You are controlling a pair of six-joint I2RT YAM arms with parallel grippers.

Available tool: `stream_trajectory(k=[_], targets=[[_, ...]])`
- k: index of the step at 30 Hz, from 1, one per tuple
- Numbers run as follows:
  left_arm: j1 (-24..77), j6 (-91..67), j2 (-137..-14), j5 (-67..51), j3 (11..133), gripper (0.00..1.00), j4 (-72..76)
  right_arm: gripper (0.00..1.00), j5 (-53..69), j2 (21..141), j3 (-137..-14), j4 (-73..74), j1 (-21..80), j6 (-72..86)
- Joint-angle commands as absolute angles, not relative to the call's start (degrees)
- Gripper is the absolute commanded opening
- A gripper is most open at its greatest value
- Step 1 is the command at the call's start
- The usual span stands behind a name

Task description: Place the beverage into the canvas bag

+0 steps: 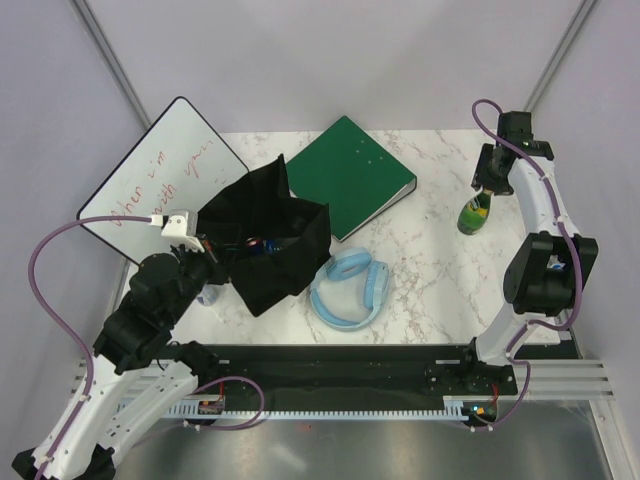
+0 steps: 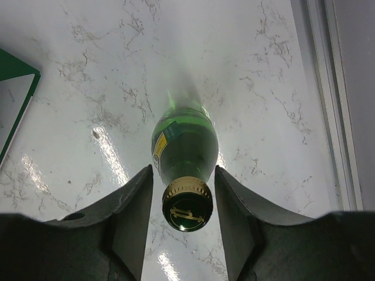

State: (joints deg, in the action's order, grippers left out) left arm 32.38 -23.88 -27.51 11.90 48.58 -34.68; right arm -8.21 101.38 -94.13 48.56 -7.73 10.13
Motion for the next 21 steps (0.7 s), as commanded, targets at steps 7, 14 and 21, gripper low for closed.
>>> stream_trajectory(k=[7,14,21], targets=[[32.4,-22.1,-27.6,12.9,49.0,0.02,-33.1,0.55,-8.6,99.5,-94.5,49.9,-7.6,9.4],[32.4,-22.3,-27.1,13.1,48.7,0.02,-33.0,0.54,-7.9,100.1,-94.0,49.9,-7.6,8.7],[32.4,-22.0,-27.0,13.4,49.0,0.02,-33.1,0.35,-6.3,100.4,-95.3,50.1,-7.6,9.2]])
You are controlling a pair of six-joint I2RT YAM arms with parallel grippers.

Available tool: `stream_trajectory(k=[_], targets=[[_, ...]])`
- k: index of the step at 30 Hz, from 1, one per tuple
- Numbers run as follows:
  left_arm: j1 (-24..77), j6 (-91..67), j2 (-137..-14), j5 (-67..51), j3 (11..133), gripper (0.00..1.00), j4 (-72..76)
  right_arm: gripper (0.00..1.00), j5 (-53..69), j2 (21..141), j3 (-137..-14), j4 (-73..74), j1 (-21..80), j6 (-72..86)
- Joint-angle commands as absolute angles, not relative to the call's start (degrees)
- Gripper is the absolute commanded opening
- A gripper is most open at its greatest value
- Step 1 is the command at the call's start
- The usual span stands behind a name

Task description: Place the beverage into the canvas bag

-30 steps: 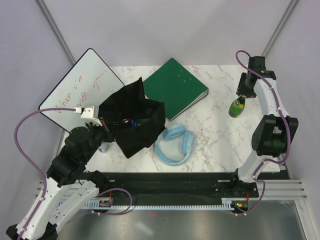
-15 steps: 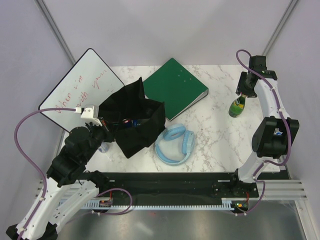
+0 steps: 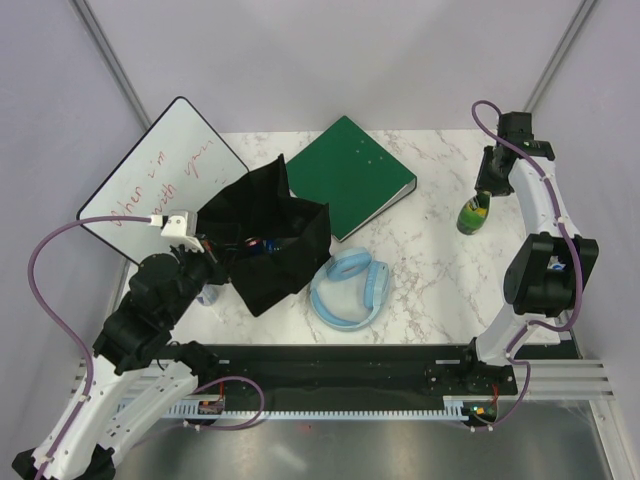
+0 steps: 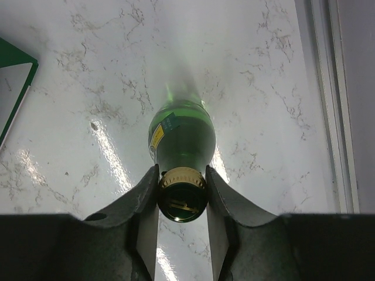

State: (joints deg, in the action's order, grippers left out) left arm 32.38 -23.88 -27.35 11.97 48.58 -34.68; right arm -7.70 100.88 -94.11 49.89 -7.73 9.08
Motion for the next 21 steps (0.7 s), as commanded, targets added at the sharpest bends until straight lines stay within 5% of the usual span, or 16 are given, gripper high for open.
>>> stream_trajectory(k=[1,7,21], targets=[[32.4,-21.9,-27.0,13.5,48.9,0.02,-33.1,0.31,-6.2,99.8,-95.3,50.3,-7.6,9.2],[32.4,-22.1,-28.0,12.8,49.0,0.02,-32.5,0.00,-7.3,98.1,-97.2,54.0,-5.5,7.6],[32.4,-22.1,-28.9,11.5,47.6,0.02,-30.6,0.00,-7.8,92.6,-107.0,60.2,6.9,7.4]])
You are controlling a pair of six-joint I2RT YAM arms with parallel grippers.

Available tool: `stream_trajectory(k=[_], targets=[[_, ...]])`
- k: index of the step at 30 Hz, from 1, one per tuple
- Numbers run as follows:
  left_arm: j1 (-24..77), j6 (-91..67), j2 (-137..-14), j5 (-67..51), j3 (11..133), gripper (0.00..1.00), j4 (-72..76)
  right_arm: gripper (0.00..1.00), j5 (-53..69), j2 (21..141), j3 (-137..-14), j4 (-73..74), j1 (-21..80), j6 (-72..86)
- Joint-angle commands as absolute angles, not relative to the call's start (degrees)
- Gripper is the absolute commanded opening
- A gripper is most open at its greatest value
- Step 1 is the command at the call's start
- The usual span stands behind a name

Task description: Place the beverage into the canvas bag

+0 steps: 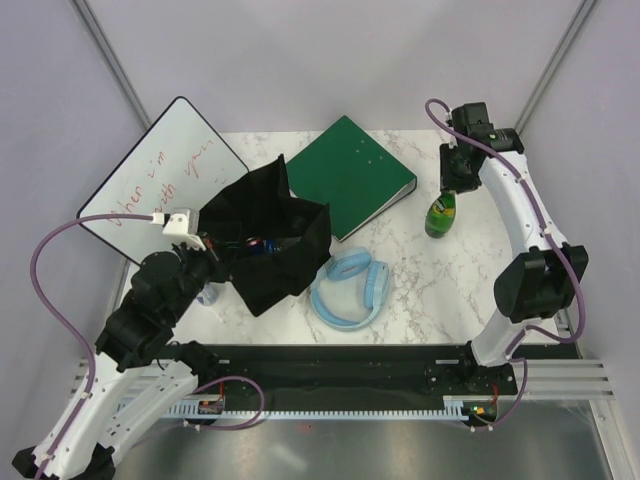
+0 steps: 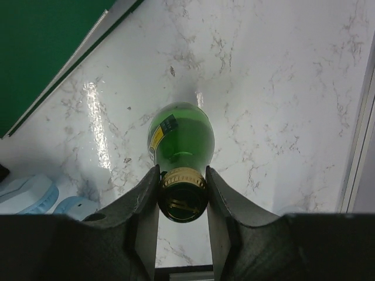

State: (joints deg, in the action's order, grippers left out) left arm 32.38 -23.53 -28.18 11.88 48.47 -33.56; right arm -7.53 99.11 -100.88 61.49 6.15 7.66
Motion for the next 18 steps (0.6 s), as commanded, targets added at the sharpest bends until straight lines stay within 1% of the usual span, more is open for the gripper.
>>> stream_trajectory(k=[1,6,9,14,18], targets=[[32.4,-22.1,-28.9,11.5,47.5,0.02,-30.6,0.00,-6.8,92.4,-107.3,60.0,7.1,7.6],[32.4,-21.6,-29.1,11.4,46.8,0.02,-30.1,0.00,-0.1,90.5,-109.0,57.6,11.3,9.1],[32.4,-21.4,-29.3,11.5,46.7,0.02,-30.0,0.00,1.3,89.7,-110.8,56.3,14.6,10.3],[32.4,-21.4,-29.1,11.3,46.5,0.02,-29.9,0.00,0.4,90.0,-115.6,54.4,22.0,12.1],[32.4,-21.2,-28.9,11.6,46.2,0.02,-29.8,0.00,-1.6,92.4,-123.6,54.0,26.8,12.7]])
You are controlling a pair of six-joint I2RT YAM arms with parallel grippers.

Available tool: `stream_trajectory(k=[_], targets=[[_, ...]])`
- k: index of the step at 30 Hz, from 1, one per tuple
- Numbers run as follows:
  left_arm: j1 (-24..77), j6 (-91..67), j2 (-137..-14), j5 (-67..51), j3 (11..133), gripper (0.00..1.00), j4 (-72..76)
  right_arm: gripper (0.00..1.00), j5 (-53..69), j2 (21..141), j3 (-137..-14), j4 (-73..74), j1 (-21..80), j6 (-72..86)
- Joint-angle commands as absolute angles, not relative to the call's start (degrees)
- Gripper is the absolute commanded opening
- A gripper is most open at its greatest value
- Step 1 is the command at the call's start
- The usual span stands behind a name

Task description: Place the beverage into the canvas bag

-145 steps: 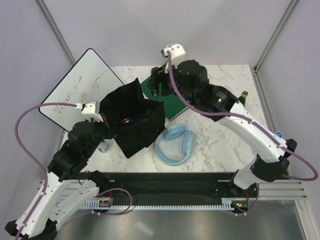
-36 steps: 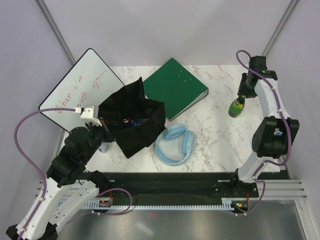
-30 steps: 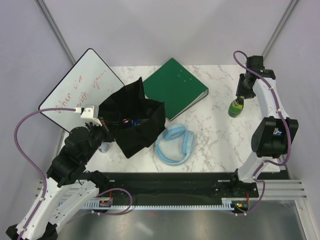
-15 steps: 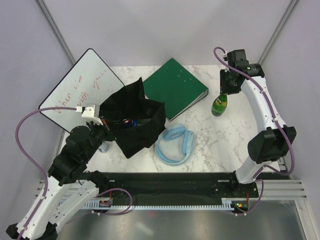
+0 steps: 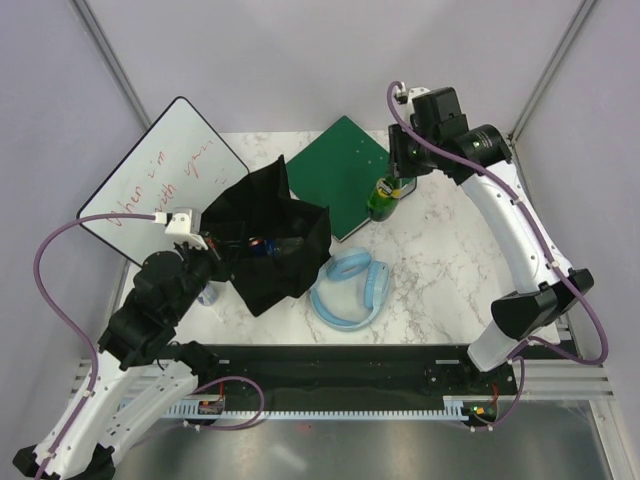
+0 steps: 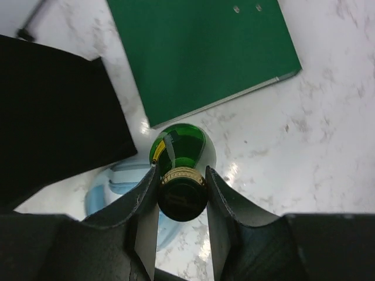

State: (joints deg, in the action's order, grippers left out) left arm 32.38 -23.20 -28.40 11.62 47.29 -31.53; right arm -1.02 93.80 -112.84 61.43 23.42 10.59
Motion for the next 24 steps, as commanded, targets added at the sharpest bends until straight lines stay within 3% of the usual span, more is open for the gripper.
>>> stream_trajectory(k=[1,11,24], targets=[[32.4,-21.2,-28.9,11.6,46.2,0.02,-29.8,0.00,-1.8,93.0,-125.1,54.0,27.7,12.4],[32.4,-21.6,-29.8,10.4,46.0,0.02,-29.4,0.00,-4.8,98.2,-140.1,53.8,38.6,10.5],[32.4,-21.4,-30.9,10.3,46.1,0.02,-29.2,0.00,-8.4,95.3,-140.3,44.0,47.6,9.9]])
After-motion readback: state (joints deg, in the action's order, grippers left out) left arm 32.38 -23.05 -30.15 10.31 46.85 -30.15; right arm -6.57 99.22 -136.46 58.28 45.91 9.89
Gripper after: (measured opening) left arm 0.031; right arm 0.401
